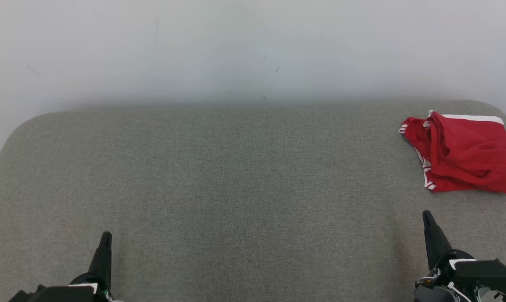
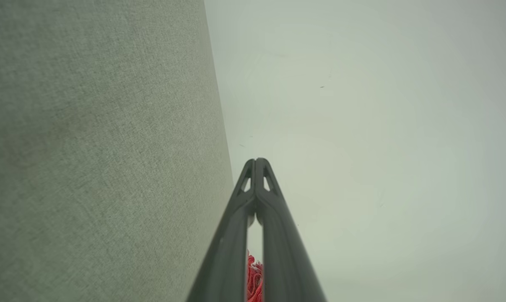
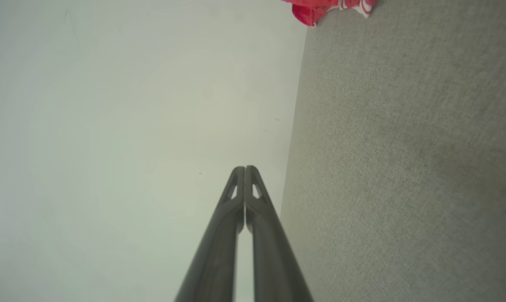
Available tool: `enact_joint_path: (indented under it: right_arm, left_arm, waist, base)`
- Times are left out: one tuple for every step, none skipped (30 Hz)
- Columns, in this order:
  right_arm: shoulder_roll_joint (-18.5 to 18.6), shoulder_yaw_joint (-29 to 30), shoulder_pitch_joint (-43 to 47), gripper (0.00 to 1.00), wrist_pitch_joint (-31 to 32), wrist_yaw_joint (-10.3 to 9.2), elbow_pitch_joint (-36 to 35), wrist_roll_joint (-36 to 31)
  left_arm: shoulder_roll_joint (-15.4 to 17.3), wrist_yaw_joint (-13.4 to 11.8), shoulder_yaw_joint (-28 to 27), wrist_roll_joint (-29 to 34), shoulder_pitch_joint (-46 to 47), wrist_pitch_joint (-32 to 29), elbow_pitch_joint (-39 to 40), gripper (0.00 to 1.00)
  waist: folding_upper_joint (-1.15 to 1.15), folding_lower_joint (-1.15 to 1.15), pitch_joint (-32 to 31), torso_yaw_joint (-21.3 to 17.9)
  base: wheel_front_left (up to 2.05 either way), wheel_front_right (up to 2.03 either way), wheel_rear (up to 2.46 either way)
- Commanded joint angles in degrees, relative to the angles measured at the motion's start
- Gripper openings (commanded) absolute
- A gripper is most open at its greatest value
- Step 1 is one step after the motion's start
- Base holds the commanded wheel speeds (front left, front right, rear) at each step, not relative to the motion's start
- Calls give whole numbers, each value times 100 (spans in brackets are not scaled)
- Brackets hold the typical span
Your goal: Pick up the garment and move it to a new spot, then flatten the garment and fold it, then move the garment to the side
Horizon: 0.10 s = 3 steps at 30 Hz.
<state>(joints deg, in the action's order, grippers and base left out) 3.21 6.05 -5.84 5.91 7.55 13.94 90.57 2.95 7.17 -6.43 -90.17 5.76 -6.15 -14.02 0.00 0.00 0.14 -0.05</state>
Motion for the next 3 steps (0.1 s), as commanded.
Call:
enact_joint_path:
  right_arm:
    - [-15, 25, -42, 0, 30, -11, 5, 114]
    - [-17, 30, -47, 0, 43, -12, 8, 153]
    - [-19, 33, -54, 0, 54, -12, 10, 188]
  left_arm:
    - [-10, 50, -19, -136, 64, -31, -4, 0]
    - [-11, 40, -22, -165, 67, -42, -7, 0]
    - [-12, 39, -21, -192, 71, -50, -10, 0]
  waist:
    - [0, 0, 1, 1]
    - [0, 0, 2, 2]
    - [0, 0, 2, 4]
  base:
    - [0, 0, 0]
    - [0, 0, 0]
    - [0, 0, 0]
